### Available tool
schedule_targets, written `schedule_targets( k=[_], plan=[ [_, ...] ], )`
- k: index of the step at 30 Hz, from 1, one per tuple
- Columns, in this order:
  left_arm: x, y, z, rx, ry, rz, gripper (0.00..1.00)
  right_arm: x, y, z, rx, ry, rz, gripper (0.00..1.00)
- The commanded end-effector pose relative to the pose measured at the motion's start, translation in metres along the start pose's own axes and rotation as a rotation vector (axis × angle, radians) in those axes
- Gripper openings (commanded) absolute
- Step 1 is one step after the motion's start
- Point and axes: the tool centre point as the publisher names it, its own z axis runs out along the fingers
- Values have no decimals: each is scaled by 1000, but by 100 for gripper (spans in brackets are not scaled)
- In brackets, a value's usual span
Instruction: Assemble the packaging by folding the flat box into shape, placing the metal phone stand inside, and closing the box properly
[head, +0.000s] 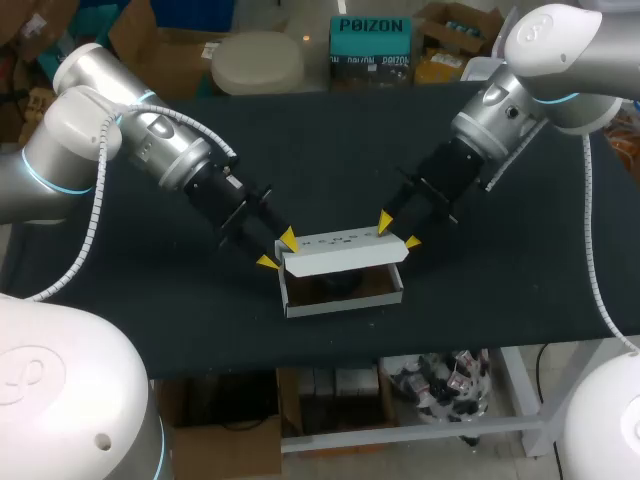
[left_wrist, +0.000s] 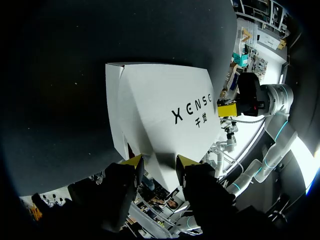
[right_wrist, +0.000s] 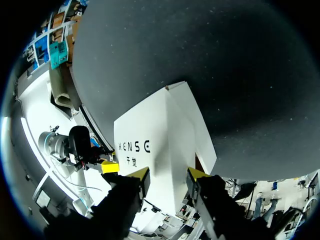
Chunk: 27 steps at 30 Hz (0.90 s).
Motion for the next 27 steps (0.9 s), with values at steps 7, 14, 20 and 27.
schedule_targets(
  k=[7, 14, 20, 27],
  plan=[
    [5, -8, -3, -50, -1, -23, 41, 7, 6, -4, 54, -5, 16, 50],
    [7, -9, -4, -67, 8, -41, 41, 9, 6, -5, 75, -6, 24, 49],
    [8, -8, -5, -68, 10, -51, 41, 11, 6, -7, 90, -7, 21, 51],
    [8, -7, -6, -55, 18, -74, 41, 11, 6, -7, 103, -11, 22, 50]
  ],
)
